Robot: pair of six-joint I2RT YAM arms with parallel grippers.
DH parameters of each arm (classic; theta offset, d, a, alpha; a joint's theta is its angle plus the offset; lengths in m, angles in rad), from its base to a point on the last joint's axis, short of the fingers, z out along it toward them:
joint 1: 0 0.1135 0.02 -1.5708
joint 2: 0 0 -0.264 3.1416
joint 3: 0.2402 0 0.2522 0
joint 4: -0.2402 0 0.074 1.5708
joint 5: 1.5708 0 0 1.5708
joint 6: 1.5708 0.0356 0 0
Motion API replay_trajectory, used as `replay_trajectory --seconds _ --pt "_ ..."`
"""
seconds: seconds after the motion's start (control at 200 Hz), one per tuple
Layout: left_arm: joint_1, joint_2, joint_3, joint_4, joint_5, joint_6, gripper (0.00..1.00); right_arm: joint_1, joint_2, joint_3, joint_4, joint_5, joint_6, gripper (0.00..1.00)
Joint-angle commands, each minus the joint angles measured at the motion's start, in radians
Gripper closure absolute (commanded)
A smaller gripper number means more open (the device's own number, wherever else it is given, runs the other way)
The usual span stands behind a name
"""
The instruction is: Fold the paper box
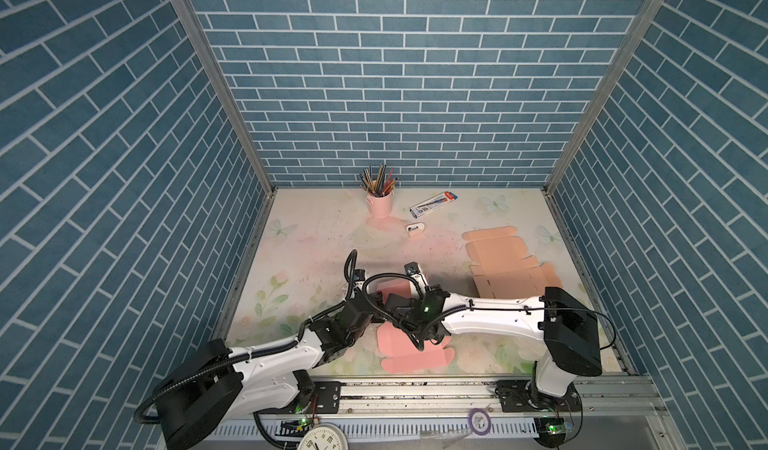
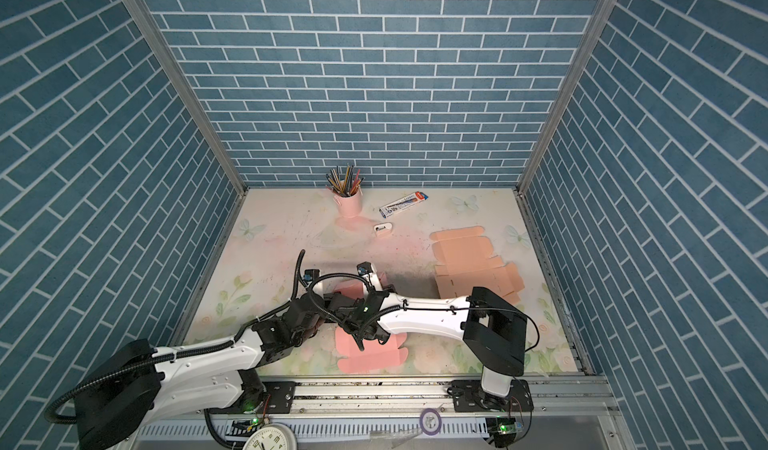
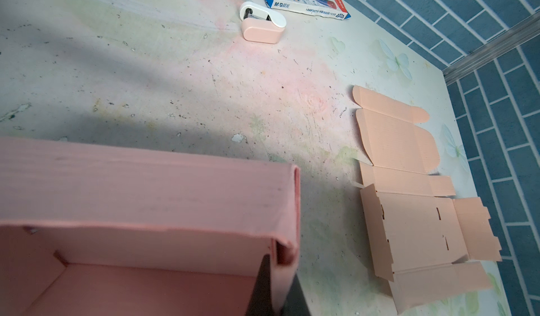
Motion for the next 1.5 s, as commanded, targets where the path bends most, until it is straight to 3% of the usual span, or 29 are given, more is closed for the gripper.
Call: replay_trajectory --seconds 0.0,0.145,0.47,0.81,1.0,1.215,1.33,1.495 --pt "-0.021 0.004 0.034 0.07 0.02 -0.015 0.98 0.011 0.003 0.001 0.009 0.024 0.053 0.93" --pt "-0.028 0.021 0.032 0.071 0.003 -0.012 0.97 0.018 -0.014 -0.011 0.033 0.022 0.063 0.83" --pt "-0.034 0.042 0.04 0.039 -0.047 0.014 0.97 0.022 -0.106 -0.096 0.141 -0.011 0.058 0.76" --pt "-0.032 0.045 0.061 -0.004 -0.1 0.055 0.97 0.023 -0.265 -0.233 0.302 -0.11 0.012 0.5" --pt "-0.028 0.049 0.056 0.016 -0.129 0.107 0.97 0.021 -0.381 -0.304 0.388 -0.209 -0.024 0.43" --pt "-0.011 0.013 0.015 0.109 -0.098 0.275 0.97 0.002 -0.587 -0.429 0.574 -0.338 -0.104 0.39" --pt "-0.009 0.008 -0.013 0.175 -0.062 0.35 0.97 -0.061 -0.616 -0.443 0.593 -0.474 -0.138 0.38" --pt "-0.011 0.023 -0.024 0.227 -0.037 0.394 0.96 -0.083 -0.618 -0.421 0.565 -0.492 -0.169 0.38"
